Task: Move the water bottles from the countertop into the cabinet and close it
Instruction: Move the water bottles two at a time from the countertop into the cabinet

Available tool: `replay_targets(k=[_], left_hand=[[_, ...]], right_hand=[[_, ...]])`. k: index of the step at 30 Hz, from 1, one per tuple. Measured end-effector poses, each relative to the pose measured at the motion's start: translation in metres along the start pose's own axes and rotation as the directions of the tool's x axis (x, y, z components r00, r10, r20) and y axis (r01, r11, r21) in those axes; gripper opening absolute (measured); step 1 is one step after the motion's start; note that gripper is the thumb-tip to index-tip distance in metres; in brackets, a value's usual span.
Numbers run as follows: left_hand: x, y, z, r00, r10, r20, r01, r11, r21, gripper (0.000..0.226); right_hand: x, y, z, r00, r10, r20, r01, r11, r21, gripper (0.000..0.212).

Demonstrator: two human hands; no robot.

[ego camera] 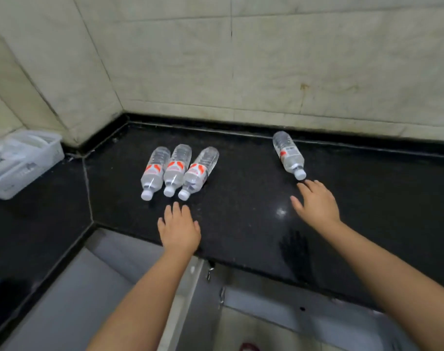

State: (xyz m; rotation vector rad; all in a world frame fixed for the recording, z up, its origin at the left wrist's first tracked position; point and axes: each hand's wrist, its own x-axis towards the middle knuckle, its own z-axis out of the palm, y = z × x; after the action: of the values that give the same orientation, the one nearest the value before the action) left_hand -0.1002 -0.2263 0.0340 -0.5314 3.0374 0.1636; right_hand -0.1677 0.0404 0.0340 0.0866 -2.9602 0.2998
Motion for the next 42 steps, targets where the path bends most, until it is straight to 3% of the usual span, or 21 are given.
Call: replay_targets(k=[5, 10, 14, 20, 24, 28, 32, 36, 38, 42], left_hand=[[0.087, 0.029, 0.010, 0.997, -0.006, 0.080, 0.003, 0.999, 0.043, 0.049], [0.143, 0.037, 0.030, 0.992, -0.064, 0.111, 0.058, 0.996, 0.060, 0.040], [0.161, 0.027, 0.039, 0.996, -0.063, 0.071, 0.063, 0.998, -0.002, 0.035], [0.158, 0.021, 0.040, 0.996, -0.077, 0.034, 0.082, 0.979, -0.185, 0.028], [0.132, 0.024, 0.031, 0.999, -0.002, -0.049, -0.011, 0.964, -0.265, 0.027], [0.088, 0.014, 0.008, 0.964, 0.179, -0.196, -0.230, 0.931, -0.285, 0.024], [0.032, 0.003, -0.033, 0.925, 0.243, -0.293, -0.347, 0.856, -0.384, 0.024], [-0.044, 0.001, -0.073, 0.938, 0.234, -0.257, -0.335, 0.806, -0.489, 0.028], [-0.082, 0.001, -0.082, 0.939, 0.273, -0.211, -0.342, 0.820, -0.459, 0.016], [-0.140, -0.004, -0.077, 0.912, 0.403, -0.069, -0.391, 0.811, -0.436, 0.032]], right_hand=[[0.070, 0.027, 0.029, 0.983, 0.147, 0.111, -0.149, 0.989, 0.014, 0.053], [0.115, 0.035, 0.065, 0.948, 0.261, 0.180, -0.293, 0.939, 0.180, 0.061], [0.136, 0.033, 0.085, 0.956, 0.276, 0.099, -0.293, 0.896, 0.333, 0.045], [0.139, 0.031, 0.086, 0.962, 0.273, -0.001, -0.260, 0.917, 0.302, 0.024], [0.115, 0.026, 0.071, 0.973, 0.226, -0.048, -0.207, 0.946, 0.250, 0.018], [0.064, 0.017, 0.036, 0.985, 0.094, -0.146, -0.062, 0.977, 0.206, 0.008], [-0.017, -0.008, -0.010, 0.981, -0.001, -0.196, 0.035, 0.985, 0.171, 0.016], [-0.103, -0.037, -0.059, 0.980, -0.018, -0.199, 0.055, 0.982, 0.179, 0.012], [-0.136, -0.046, -0.085, 0.993, -0.014, -0.117, 0.031, 0.989, 0.146, 0.014], [-0.176, -0.046, -0.121, 0.997, -0.038, 0.066, 0.029, 0.991, 0.130, 0.021]])
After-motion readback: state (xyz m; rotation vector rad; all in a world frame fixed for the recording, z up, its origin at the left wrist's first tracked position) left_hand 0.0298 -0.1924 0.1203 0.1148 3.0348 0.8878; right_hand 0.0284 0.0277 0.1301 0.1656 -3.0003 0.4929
